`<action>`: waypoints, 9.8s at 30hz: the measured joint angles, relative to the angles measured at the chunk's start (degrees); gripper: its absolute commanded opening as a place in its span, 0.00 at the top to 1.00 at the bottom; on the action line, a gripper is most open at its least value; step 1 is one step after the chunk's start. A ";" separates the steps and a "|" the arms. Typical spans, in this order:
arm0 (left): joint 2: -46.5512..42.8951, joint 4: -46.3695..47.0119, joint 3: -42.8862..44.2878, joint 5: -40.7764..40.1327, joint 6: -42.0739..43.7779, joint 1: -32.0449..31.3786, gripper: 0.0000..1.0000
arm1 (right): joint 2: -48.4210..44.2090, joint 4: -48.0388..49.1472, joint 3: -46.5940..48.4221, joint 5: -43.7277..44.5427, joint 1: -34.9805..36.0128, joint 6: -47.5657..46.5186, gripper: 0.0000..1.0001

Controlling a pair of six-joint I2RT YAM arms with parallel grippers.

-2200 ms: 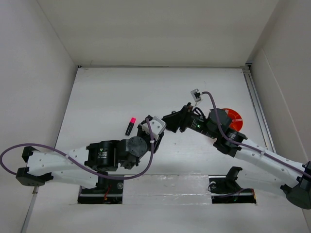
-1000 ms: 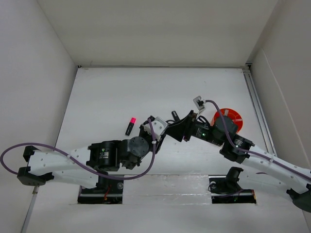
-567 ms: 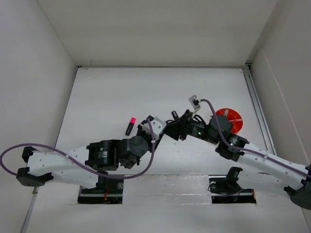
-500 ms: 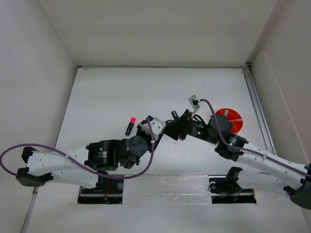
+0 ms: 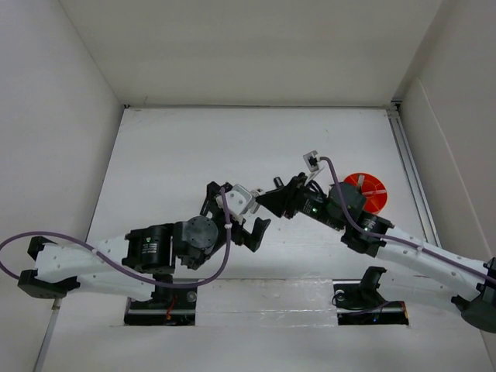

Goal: Sort the stationery into containers
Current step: Place the stapler in the storage box, then pick up the pen from the center of the board.

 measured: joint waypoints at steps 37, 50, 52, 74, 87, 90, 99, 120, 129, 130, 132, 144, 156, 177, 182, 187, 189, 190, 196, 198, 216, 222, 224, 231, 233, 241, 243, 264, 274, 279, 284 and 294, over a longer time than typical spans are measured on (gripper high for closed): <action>-3.61 -31.17 1.79 -13.09 -37.44 -0.07 0.00 | -23.87 -43.25 -0.37 49.86 -47.78 4.81 1.00; -8.04 -30.95 1.60 -11.34 -37.64 -0.09 0.00 | -25.27 -42.99 -10.29 44.92 -48.15 11.82 1.00; -10.45 -30.49 1.46 -11.17 -37.44 -0.09 0.00 | -26.18 -42.88 -10.14 45.07 -48.17 12.28 1.00; -7.93 -29.53 0.61 -10.05 -36.37 -0.09 0.00 | -19.45 -35.74 -7.80 49.37 -50.12 1.44 1.00; -7.98 -28.63 0.59 -9.07 -35.19 -0.09 0.00 | -19.26 -26.80 -10.78 40.61 -50.77 -8.24 1.00; -8.02 -28.57 0.59 -8.63 -34.82 -0.09 0.00 | -17.79 -25.68 -10.82 38.12 -50.77 -9.81 1.00; -8.85 -27.56 -0.07 -7.91 -34.12 -0.09 0.00 | -16.31 -26.08 -11.10 37.68 -50.77 -9.33 1.00; -9.73 -26.88 -0.09 -7.04 -32.92 -0.09 0.00 | -15.85 -24.81 -14.69 41.86 -50.86 -7.72 1.00; -11.15 -26.45 -0.15 -6.19 -32.24 -0.09 0.00 | -14.86 -24.85 -14.69 42.75 -51.78 -7.39 1.00; -11.19 -26.45 -0.15 -6.14 -32.24 -0.09 0.00 | -14.80 -24.83 -14.69 42.75 -51.82 -7.30 1.00; -11.28 -26.34 -0.15 -5.99 -32.13 -0.09 0.00 | -15.10 -24.85 -14.73 42.75 -51.89 -7.15 1.00; -11.28 -25.92 -0.39 -5.55 -31.58 -0.09 0.00 | -16.35 -24.52 -15.65 40.44 -51.89 -6.82 1.00; -11.30 -25.77 -0.79 -5.35 -31.50 -0.09 0.00 | -16.81 -24.46 -16.63 39.50 -51.89 -6.38 1.00; -12.20 -25.59 -0.85 -5.31 -31.17 -0.09 0.00 | -15.80 -24.65 -16.63 38.58 -51.89 -5.77 0.70; -12.20 -25.59 -0.83 -5.31 -31.17 -0.09 0.00 | -15.80 -24.76 -16.63 38.58 -51.89 -5.73 0.58; -12.20 -25.59 -0.85 -5.29 -31.17 -0.09 0.00 | -15.80 -24.83 -16.63 38.56 -51.89 -5.01 0.38; -12.20 -25.59 -0.85 -5.31 -31.17 -0.09 0.00 | -15.82 -24.85 -16.63 38.56 -51.89 -4.87 0.36; -12.20 -25.59 -0.85 -5.29 -31.17 -0.09 0.00 | -15.85 -24.85 -16.63 38.51 -51.89 -4.90 0.36; -12.31 -25.59 -0.85 -5.29 -31.17 -0.09 0.00 | -17.05 -25.11 -16.61 38.10 -51.89 -4.66 0.28; -12.57 -25.59 -0.85 -5.25 -31.17 -0.09 0.00 | -18.29 -25.49 -16.59 37.66 -51.89 -4.61 0.28; -10.10 -30.51 -1.70 -11.76 -47.08 -0.09 0.00 | -30.05 -31.08 -6.67 25.24 -51.89 -5.16 0.00; -3.85 -32.76 -5.16 -13.35 -60.39 0.13 0.00 | -22.97 -31.23 6.38 14.08 -51.28 -7.45 0.00; -0.66 -30.95 -5.14 -12.09 -60.00 2.25 0.00 | -16.52 -31.91 12.90 14.03 -48.63 -8.31 0.00; 16.55 -11.34 -3.80 6.86 -46.93 33.94 0.00 | 5.03 -35.65 30.18 19.93 -36.59 -10.82 0.00; 18.12 -8.87 -3.54 12.79 -43.54 41.03 0.00 | 6.93 -35.32 30.77 16.11 -36.28 -11.06 0.00; 23.82 -6.21 0.42 19.26 -37.88 58.01 0.00 | 7.93 -30.64 27.47 1.49 -32.13 -12.85 0.00; 26.12 -6.12 0.17 19.50 -37.42 57.68 0.00 | 8.96 -30.01 27.19 0.61 -27.98 -13.44 0.00; 40.09 1.11 -9.68 22.36 -37.35 57.37 0.27 | -6.19 -29.18 16.85 -0.72 -19.06 -16.22 0.00; 39.50 4.59 -11.69 22.25 -37.88 57.42 0.65 | -10.47 -29.57 15.02 -0.68 -18.47 -15.87 0.00; 39.17 6.54 -12.52 22.45 -37.88 57.42 0.82 | -11.91 -29.55 15.02 -0.70 -18.38 -15.45 0.00; 39.19 7.34 -12.66 22.93 -37.53 57.42 1.00 | -12.07 -29.59 14.99 -0.90 -18.10 -15.26 0.00; 32.35 5.05 -15.06 23.45 -35.76 51.54 1.00 | -15.10 -29.62 10.71 -0.26 -19.37 -14.43 0.00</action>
